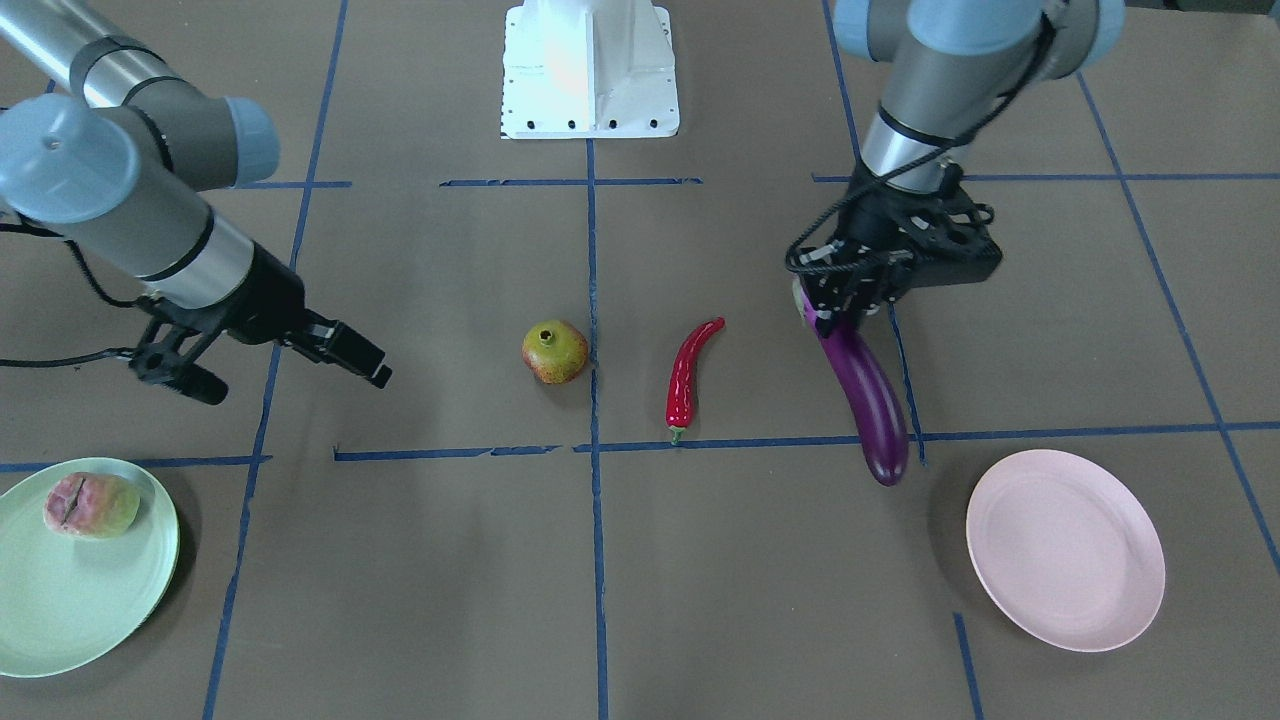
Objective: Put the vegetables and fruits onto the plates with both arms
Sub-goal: 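Carry the eggplant to the pink plate with the left gripper while the right returns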
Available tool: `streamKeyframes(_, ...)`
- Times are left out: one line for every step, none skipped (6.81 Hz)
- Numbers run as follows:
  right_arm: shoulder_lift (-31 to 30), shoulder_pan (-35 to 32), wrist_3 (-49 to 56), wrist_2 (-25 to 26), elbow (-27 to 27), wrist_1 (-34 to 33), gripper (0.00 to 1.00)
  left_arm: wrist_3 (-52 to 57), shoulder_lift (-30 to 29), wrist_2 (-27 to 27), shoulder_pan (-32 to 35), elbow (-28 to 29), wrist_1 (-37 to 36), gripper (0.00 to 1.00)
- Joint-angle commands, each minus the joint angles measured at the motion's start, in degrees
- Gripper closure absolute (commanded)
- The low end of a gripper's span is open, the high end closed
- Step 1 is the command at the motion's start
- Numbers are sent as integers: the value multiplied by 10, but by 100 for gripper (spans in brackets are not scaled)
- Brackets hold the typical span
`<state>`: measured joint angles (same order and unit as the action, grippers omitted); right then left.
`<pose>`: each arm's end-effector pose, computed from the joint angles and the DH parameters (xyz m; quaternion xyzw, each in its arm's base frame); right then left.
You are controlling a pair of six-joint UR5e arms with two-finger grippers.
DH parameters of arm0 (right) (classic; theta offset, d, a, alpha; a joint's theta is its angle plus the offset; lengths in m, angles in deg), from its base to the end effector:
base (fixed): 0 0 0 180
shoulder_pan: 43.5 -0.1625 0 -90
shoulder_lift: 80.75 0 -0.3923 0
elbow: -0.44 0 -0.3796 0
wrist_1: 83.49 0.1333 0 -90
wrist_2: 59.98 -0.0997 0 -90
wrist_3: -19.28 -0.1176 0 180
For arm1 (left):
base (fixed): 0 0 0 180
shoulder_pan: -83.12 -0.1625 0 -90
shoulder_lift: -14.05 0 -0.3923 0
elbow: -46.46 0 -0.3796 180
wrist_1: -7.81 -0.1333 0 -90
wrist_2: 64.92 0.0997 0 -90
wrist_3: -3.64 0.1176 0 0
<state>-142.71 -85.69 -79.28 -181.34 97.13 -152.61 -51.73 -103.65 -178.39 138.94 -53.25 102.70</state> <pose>-0.4225 -0.4803 0.2669 -0.0989 -0.4991 0.2510 0.8235 0.2825 -0.5699 0.2919 0.1172 0.3835 -0.0958 0.9111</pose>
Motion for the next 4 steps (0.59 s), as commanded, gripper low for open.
streamKeyframes(39, 63, -44, 63, -4, -41, 0, 96, 1, -16, 61, 135, 95, 99)
streamKeyframes(68, 68, -45, 64, -10, -91, 0, 98, -1, -17, 72, 206, 158, 99)
streamKeyframes(75, 73, -45, 67, -21, -95, 0, 106, -7, -17, 75, 269, 193, 96)
streamKeyframes(79, 75, -45, 77, -34, -96, 0, 124, -14, -16, 75, 322, 232, 90)
